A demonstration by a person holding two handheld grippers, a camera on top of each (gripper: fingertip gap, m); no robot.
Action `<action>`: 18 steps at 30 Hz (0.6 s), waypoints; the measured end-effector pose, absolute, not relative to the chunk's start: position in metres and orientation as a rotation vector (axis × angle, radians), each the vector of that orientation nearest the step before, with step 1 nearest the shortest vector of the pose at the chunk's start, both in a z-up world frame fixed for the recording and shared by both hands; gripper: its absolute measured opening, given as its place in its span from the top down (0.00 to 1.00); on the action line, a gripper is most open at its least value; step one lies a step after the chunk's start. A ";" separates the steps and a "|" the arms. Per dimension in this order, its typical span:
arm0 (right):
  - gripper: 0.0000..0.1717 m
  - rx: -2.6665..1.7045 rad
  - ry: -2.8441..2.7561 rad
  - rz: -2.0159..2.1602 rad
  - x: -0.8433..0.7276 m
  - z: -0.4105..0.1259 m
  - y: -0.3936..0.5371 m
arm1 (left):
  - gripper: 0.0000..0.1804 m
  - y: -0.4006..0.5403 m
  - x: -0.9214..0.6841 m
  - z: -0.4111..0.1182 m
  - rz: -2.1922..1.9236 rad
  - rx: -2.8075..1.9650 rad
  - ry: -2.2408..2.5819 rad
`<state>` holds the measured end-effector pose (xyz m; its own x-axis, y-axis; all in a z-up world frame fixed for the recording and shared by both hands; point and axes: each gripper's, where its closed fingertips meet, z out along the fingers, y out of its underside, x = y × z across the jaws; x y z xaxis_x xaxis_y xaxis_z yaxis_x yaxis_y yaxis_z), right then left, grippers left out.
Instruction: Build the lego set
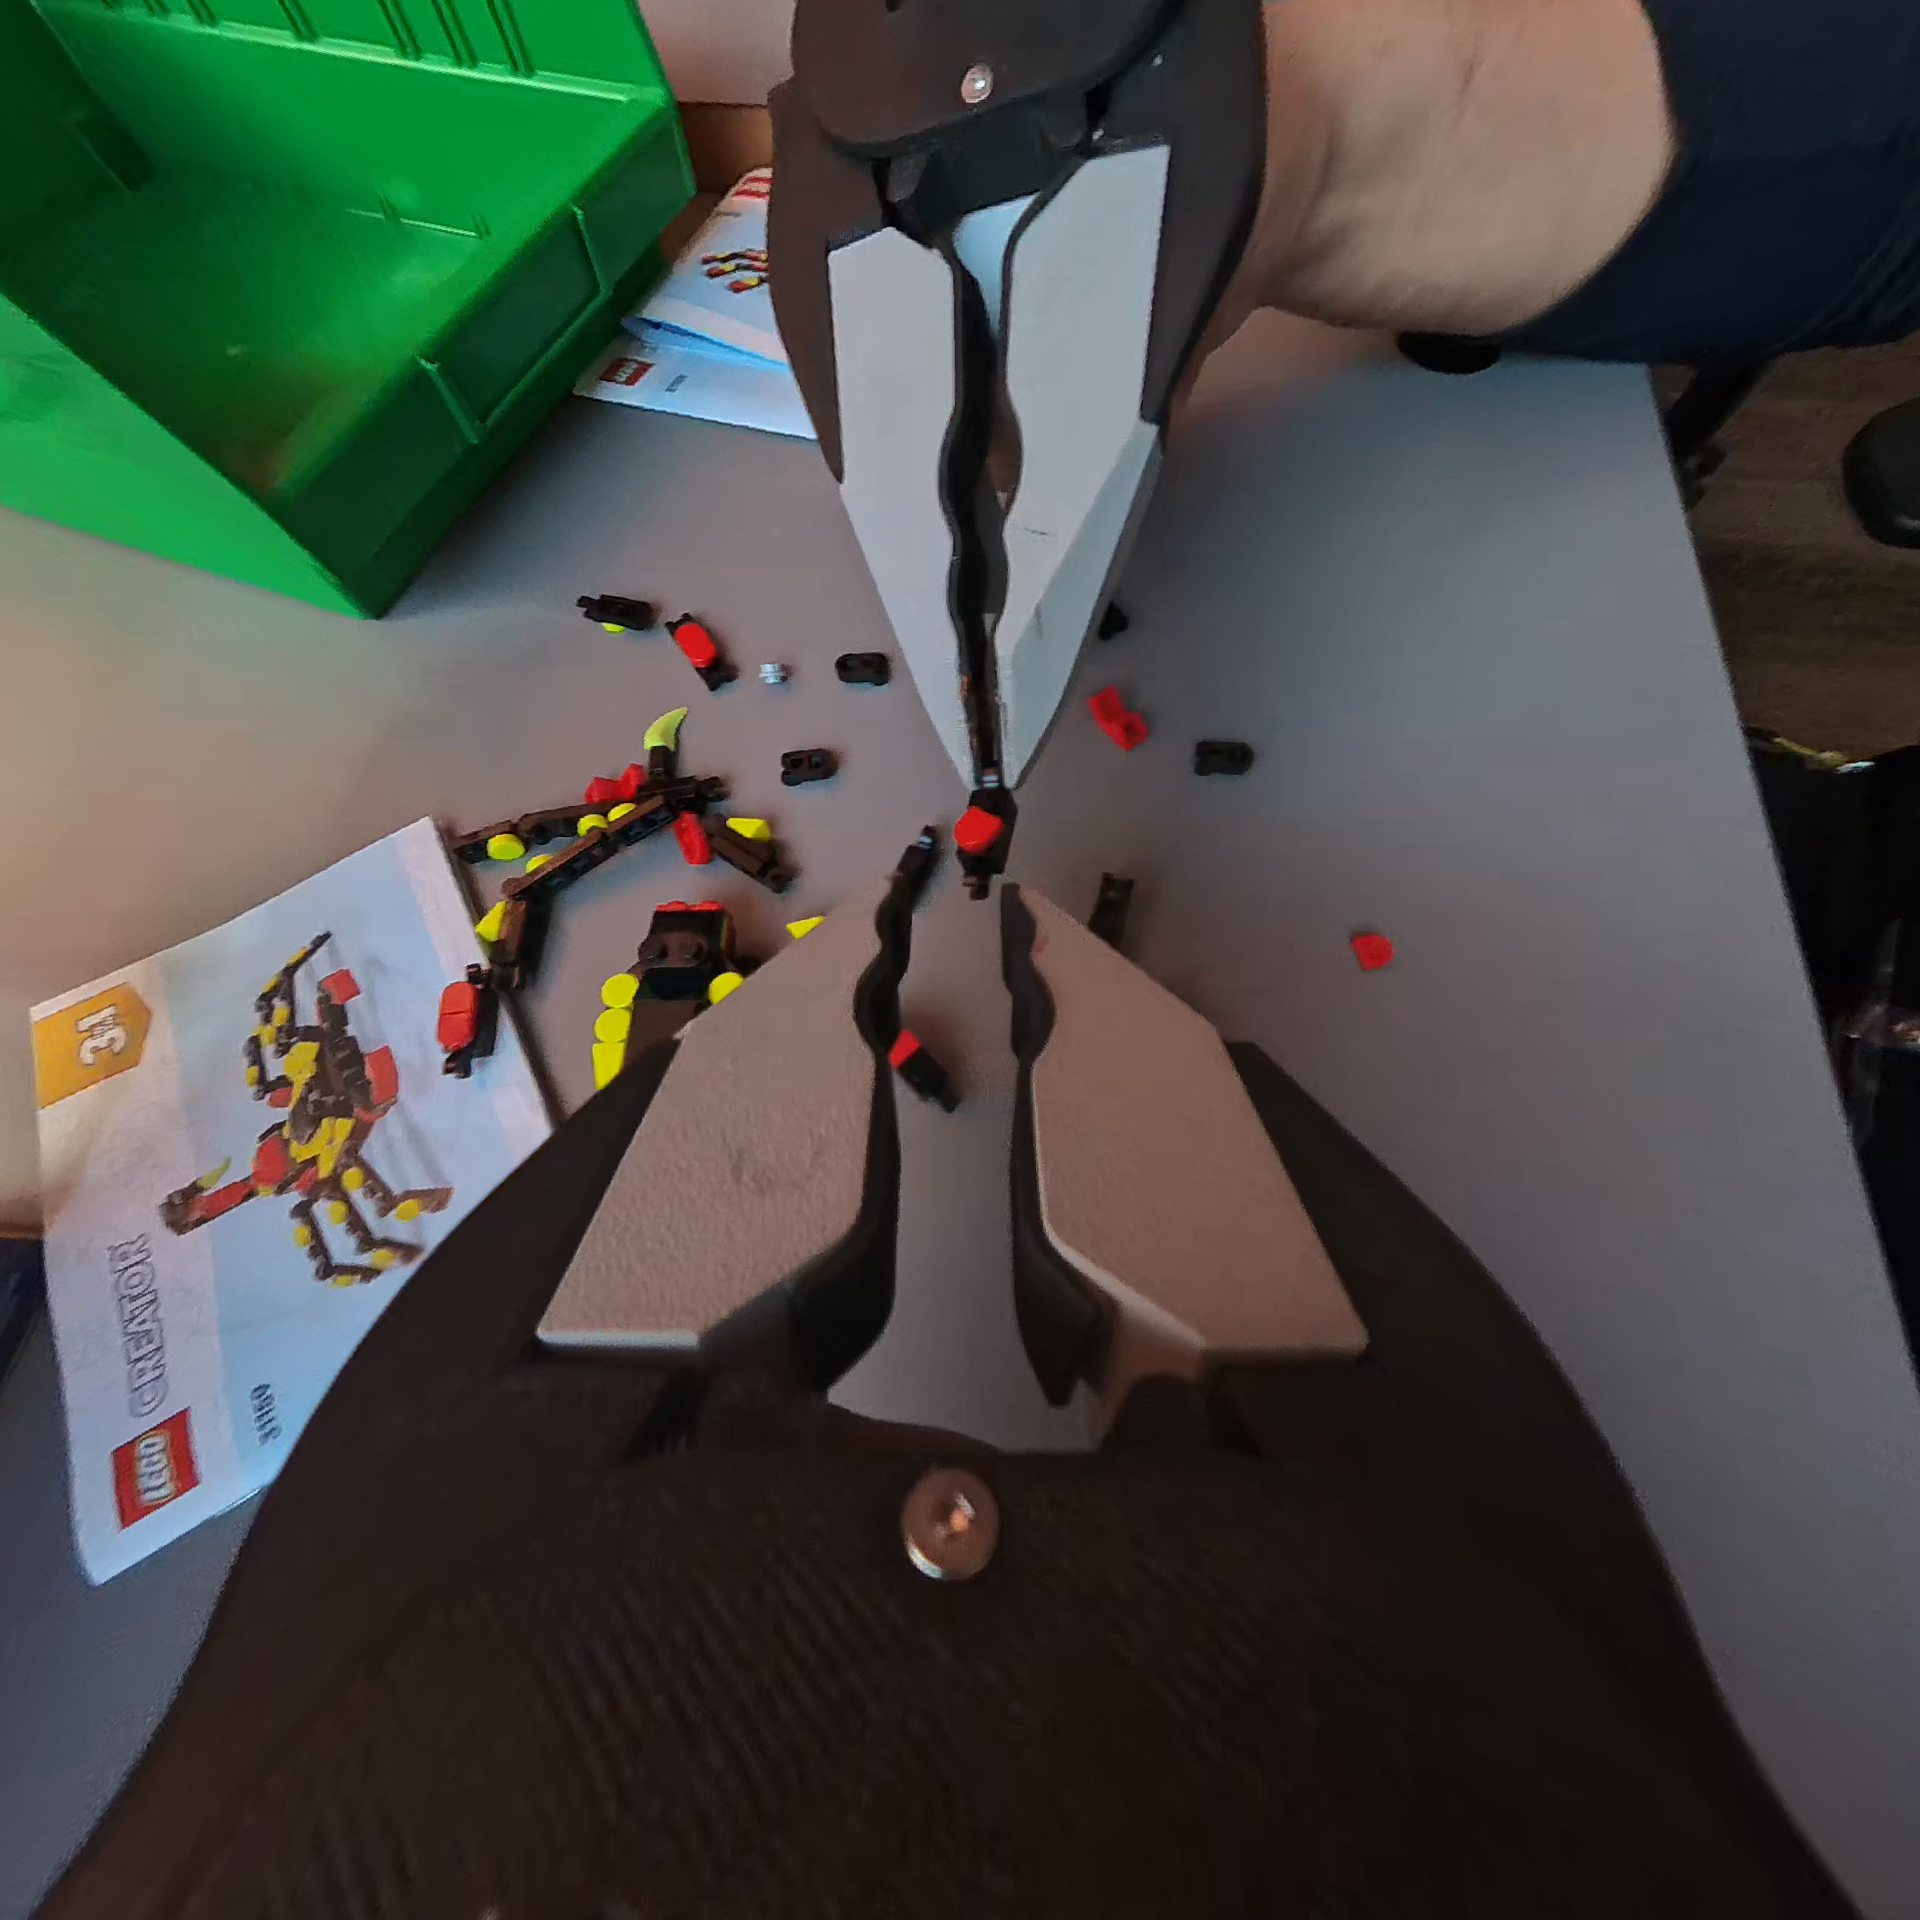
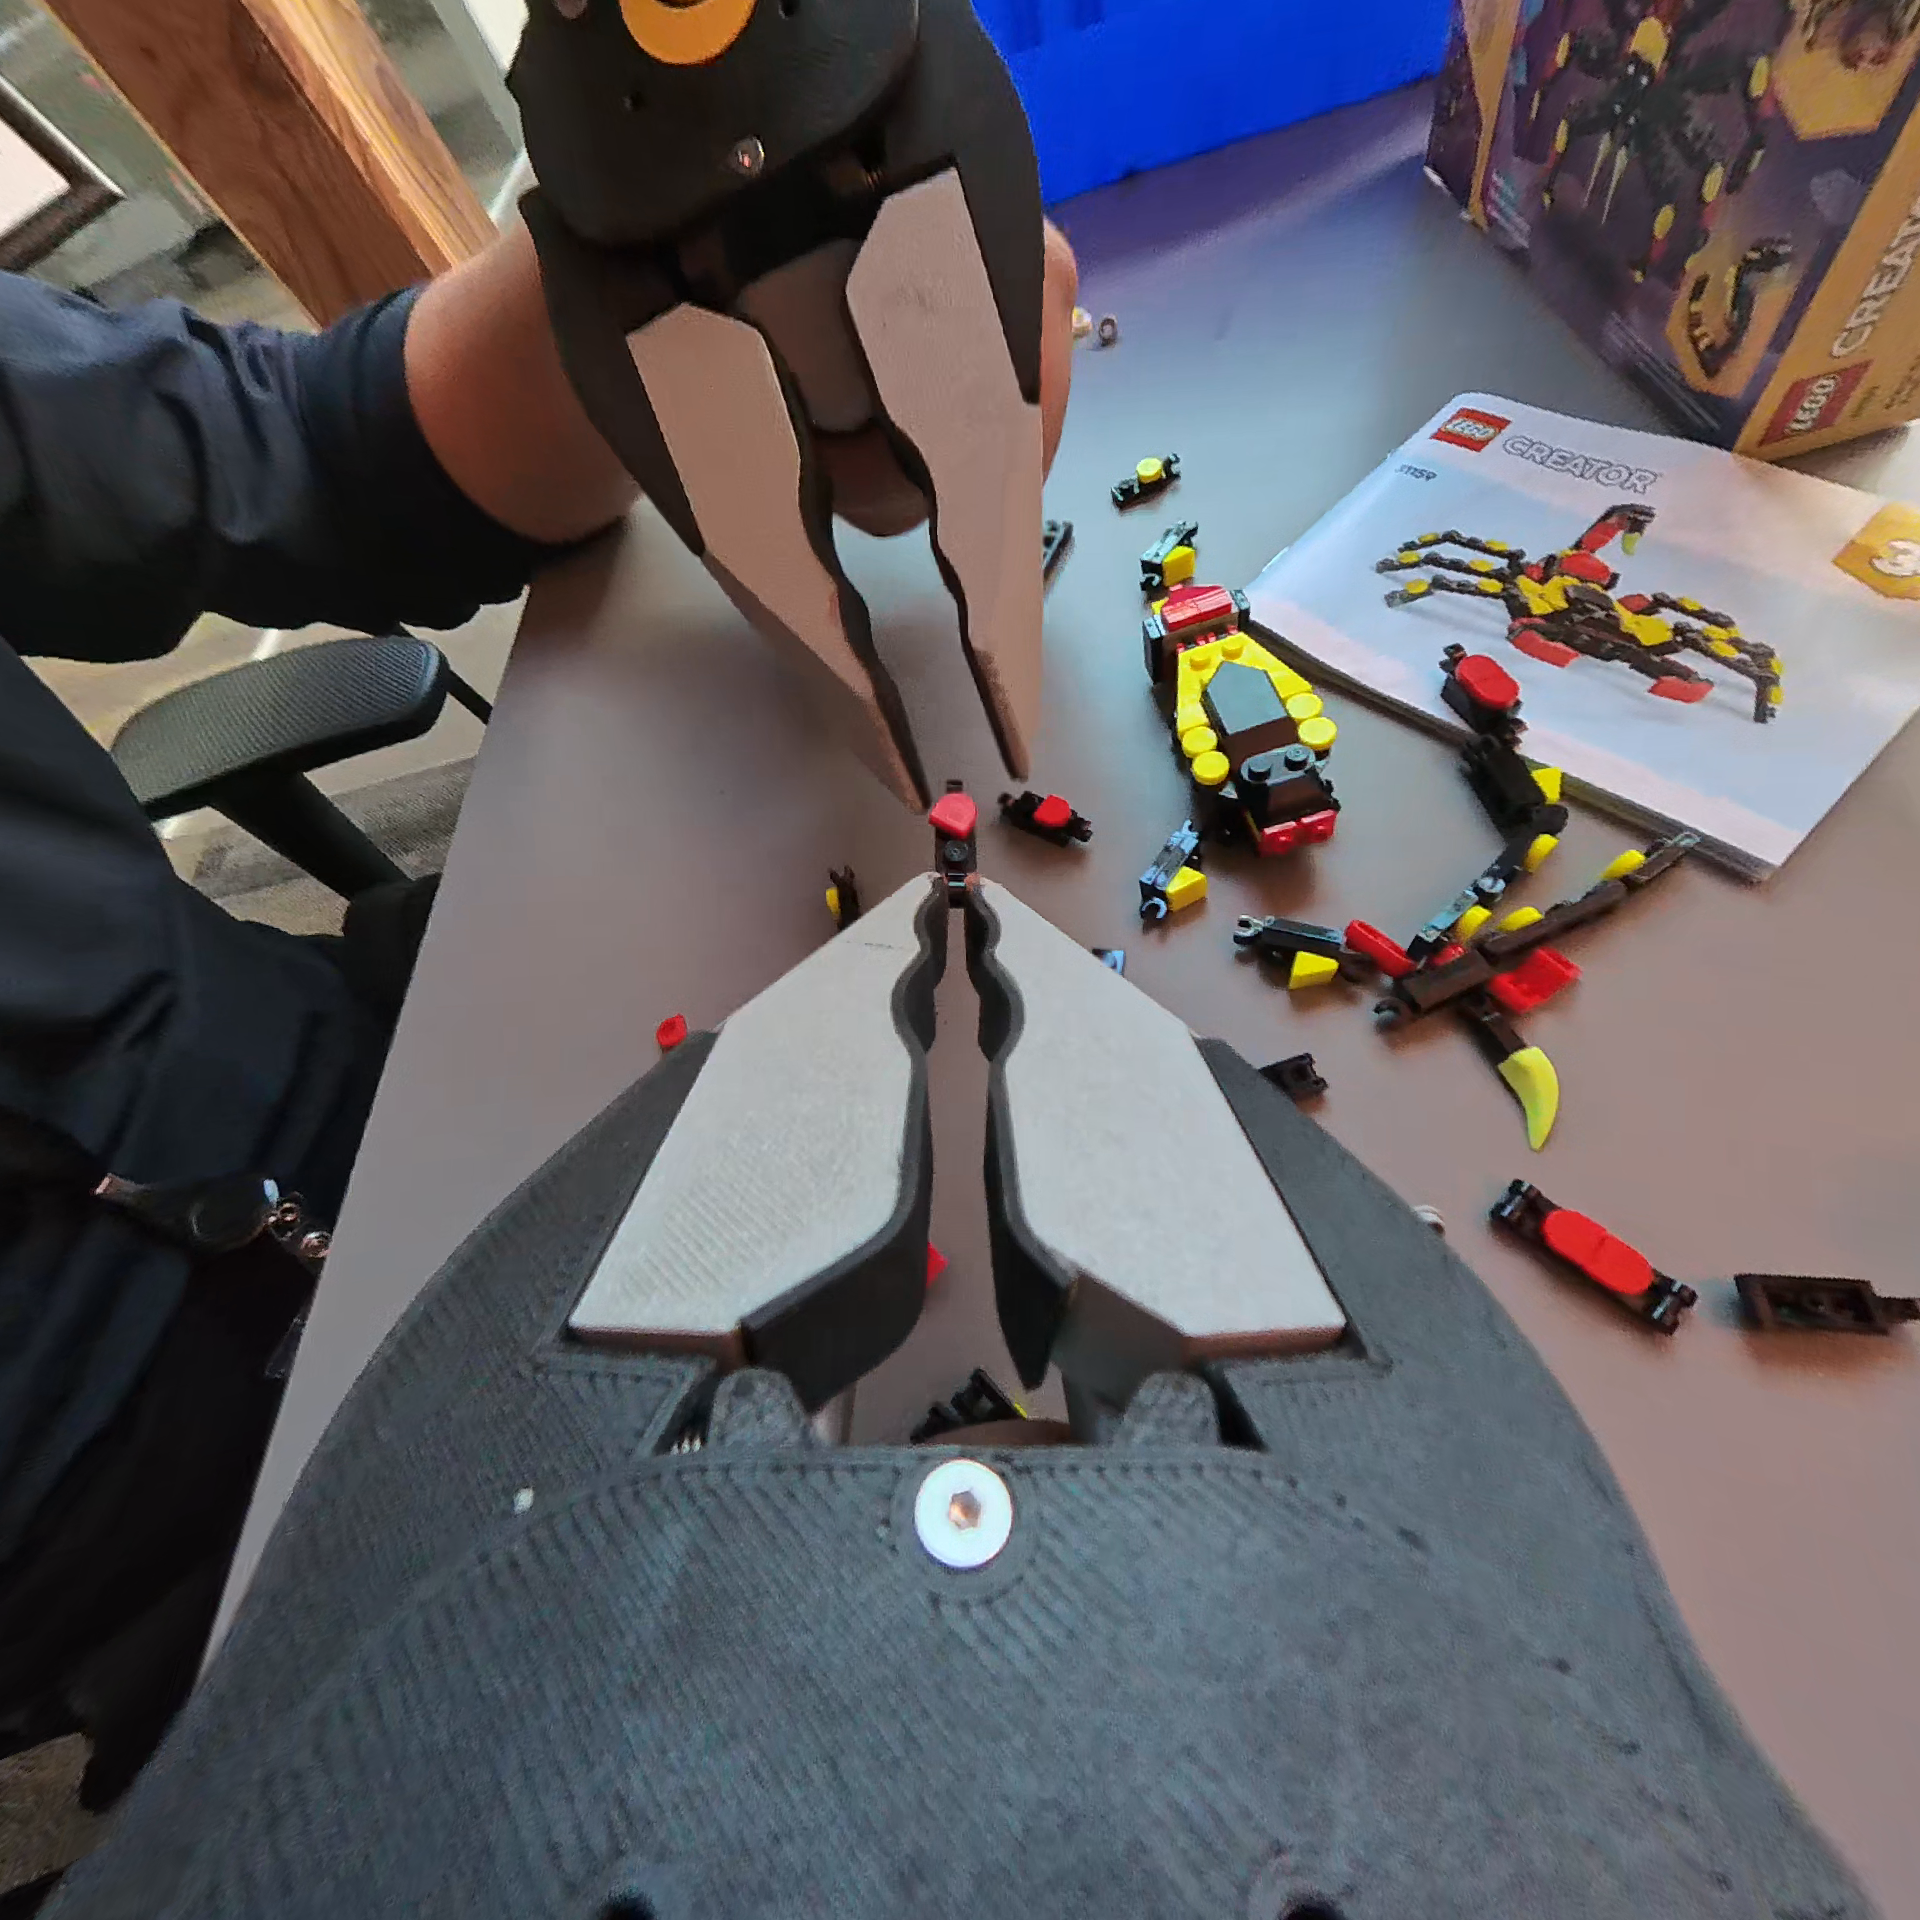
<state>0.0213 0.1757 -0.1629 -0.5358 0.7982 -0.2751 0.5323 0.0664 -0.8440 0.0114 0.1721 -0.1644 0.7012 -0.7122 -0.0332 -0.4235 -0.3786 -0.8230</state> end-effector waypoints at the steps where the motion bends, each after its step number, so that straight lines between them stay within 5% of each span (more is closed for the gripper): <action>1: 1.00 -1.347 -2.075 1.471 0.021 -0.161 0.176 | 0.92 0.171 0.014 -0.164 -0.433 -2.023 0.869; 18: 0.92 -1.208 -1.972 1.430 0.016 -0.143 0.179 | 0.98 0.184 0.016 -0.156 -0.534 -2.005 0.737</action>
<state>0.0155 0.1789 -0.1426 -0.5349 0.8316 -0.1492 0.4002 0.0939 -0.9116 0.0162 0.1838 -0.1564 0.7282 -0.6806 0.0807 -0.2888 -0.4116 -0.8644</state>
